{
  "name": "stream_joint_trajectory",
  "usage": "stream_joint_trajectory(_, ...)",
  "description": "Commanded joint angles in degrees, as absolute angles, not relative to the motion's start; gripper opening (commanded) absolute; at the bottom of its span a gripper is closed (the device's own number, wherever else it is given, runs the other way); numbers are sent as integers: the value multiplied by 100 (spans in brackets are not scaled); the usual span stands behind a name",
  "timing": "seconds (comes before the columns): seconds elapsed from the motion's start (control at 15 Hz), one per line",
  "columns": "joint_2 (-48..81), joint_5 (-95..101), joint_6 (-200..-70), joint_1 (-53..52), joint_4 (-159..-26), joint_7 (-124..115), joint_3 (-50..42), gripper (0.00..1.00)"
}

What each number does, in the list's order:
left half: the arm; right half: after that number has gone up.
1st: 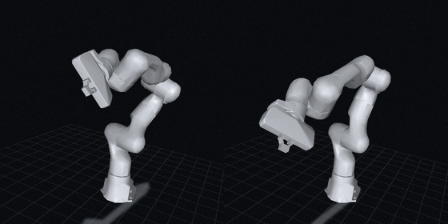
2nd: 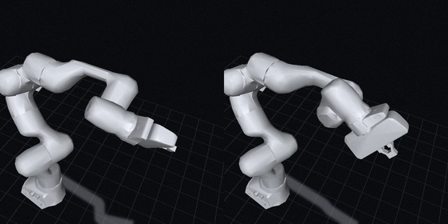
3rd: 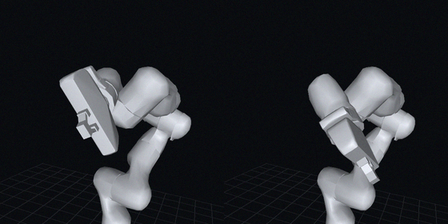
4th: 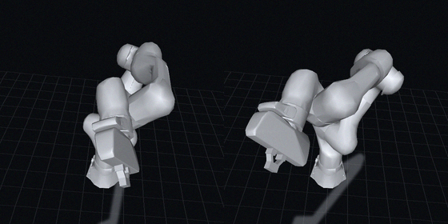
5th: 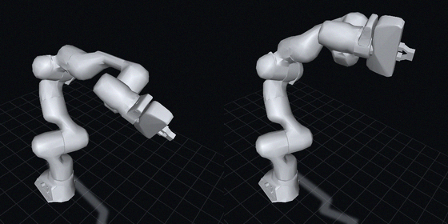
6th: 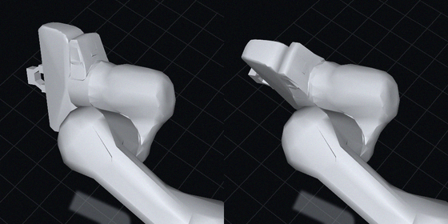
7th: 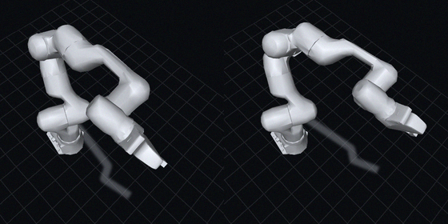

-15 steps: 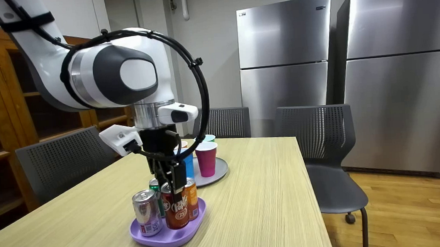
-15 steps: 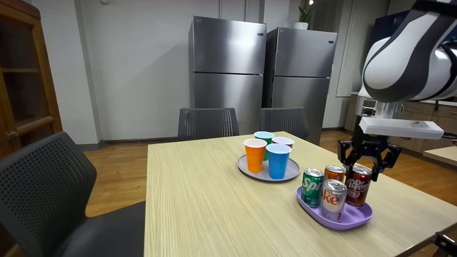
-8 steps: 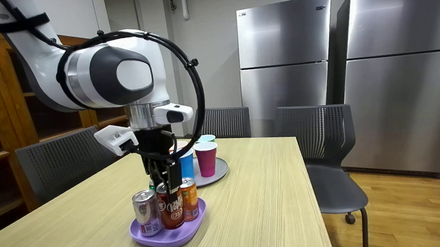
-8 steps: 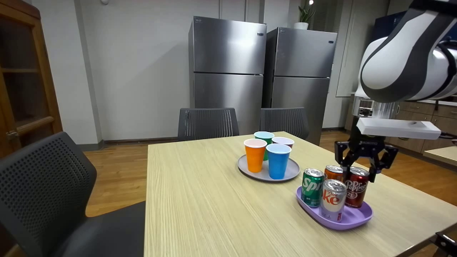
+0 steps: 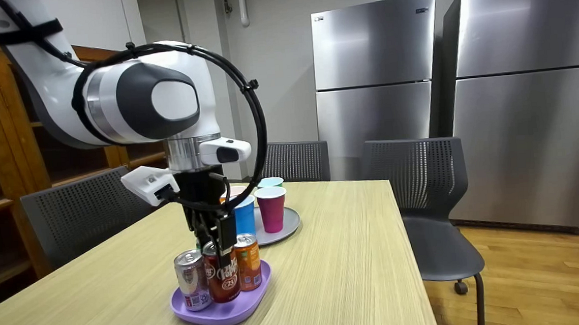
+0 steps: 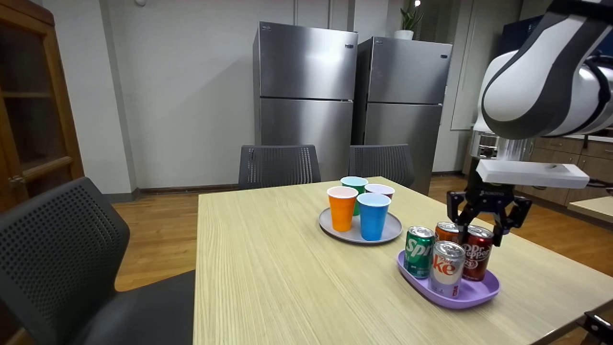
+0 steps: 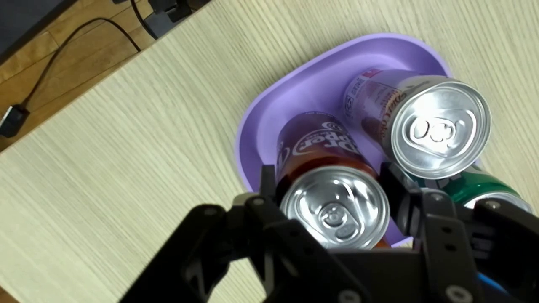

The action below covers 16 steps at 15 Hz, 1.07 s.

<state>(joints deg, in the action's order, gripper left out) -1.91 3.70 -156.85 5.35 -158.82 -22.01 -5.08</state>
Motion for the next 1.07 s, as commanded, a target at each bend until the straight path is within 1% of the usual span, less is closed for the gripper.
stream_joint_trajectory(0.0, -229, 409, -15647, 560, -15878, -2360, -473, 38)
stream_joint_trajectory(1.0, -45, 438, -15864, 579, -15877, -2603, -592, 38)
